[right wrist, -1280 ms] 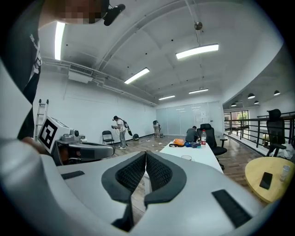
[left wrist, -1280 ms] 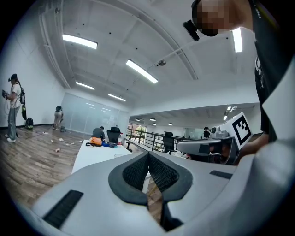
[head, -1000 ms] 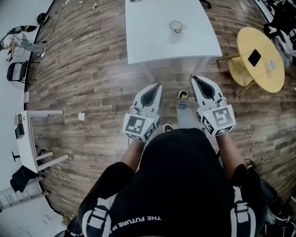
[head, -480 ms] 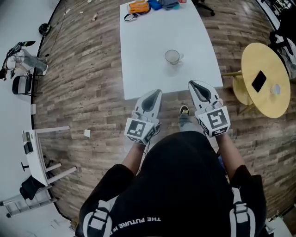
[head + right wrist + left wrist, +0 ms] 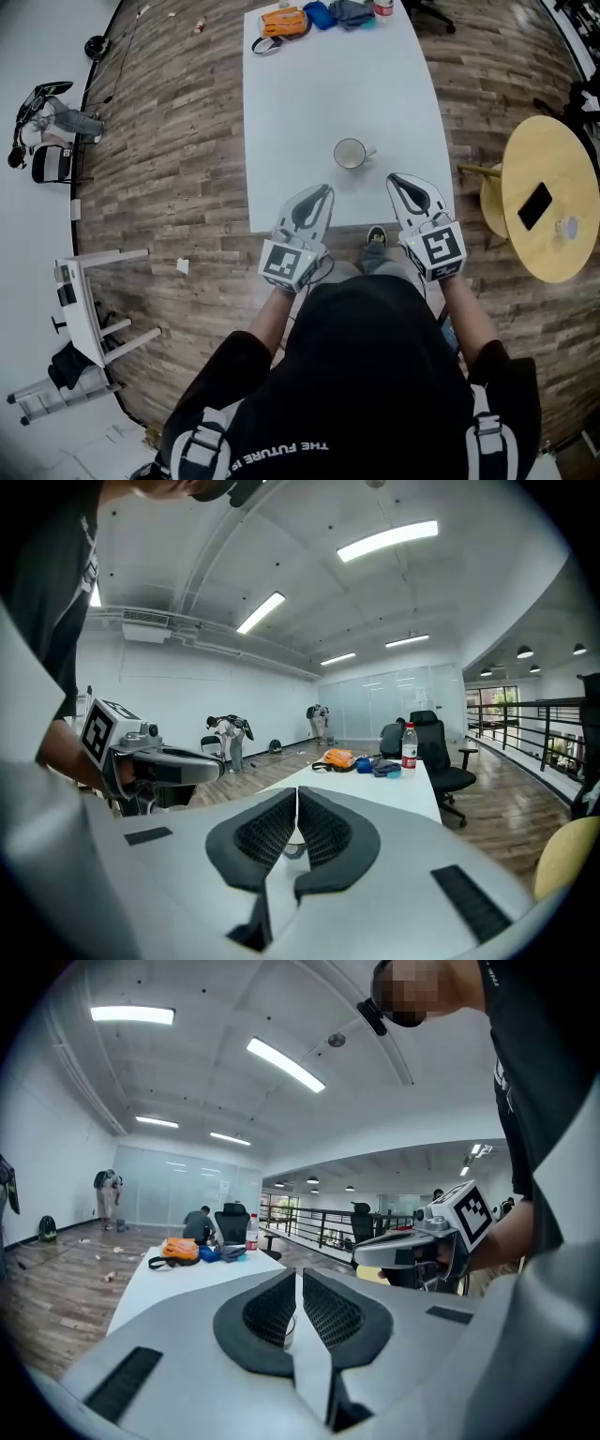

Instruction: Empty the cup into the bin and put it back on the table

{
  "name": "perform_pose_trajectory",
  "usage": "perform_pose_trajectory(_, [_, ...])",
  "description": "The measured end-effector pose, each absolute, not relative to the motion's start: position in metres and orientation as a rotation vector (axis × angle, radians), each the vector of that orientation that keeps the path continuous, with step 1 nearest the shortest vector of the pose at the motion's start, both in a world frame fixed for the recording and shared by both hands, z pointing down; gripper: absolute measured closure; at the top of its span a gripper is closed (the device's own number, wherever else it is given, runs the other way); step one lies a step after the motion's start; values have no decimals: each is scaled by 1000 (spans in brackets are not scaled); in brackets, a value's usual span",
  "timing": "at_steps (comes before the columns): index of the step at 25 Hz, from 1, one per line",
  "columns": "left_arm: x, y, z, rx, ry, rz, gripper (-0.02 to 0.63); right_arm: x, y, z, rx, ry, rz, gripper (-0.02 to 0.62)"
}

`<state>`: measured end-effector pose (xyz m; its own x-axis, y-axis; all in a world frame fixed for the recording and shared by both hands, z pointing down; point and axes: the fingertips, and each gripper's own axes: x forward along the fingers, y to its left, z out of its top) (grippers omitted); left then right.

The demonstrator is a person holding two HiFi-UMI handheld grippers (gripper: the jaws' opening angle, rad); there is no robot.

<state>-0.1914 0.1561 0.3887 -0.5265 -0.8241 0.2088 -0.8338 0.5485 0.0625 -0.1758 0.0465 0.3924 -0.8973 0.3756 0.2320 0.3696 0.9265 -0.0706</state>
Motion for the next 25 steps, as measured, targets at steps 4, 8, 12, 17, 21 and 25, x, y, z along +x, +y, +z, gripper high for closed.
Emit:
perform_pose_trajectory(4, [-211,151,408,1422,-2518,123,583,-200,39,415,-536,-2786,26,578])
perform_pose_trajectory(8, [-221,149,427,1475,-2456,125,583,-215,41,442,-525,-2730,-29,577])
perform_pose_trajectory(12, [-226,150,446,1492,-2404,129,583,-227,39,469,-501,-2684,-40,577])
perform_pose_trajectory(17, [-241,144,471,1525,-2362,160,563,-255,27,514,-462,-2611,-51,575])
perform_pose_trajectory(21, [-251,138,494,1506,-2319,146,347,-266,27,540,-480,-2559,-80,500])
perform_pose_trajectory(25, [-251,138,510,1503,-2293,150,326,-272,32,561,-500,-2529,-158,434])
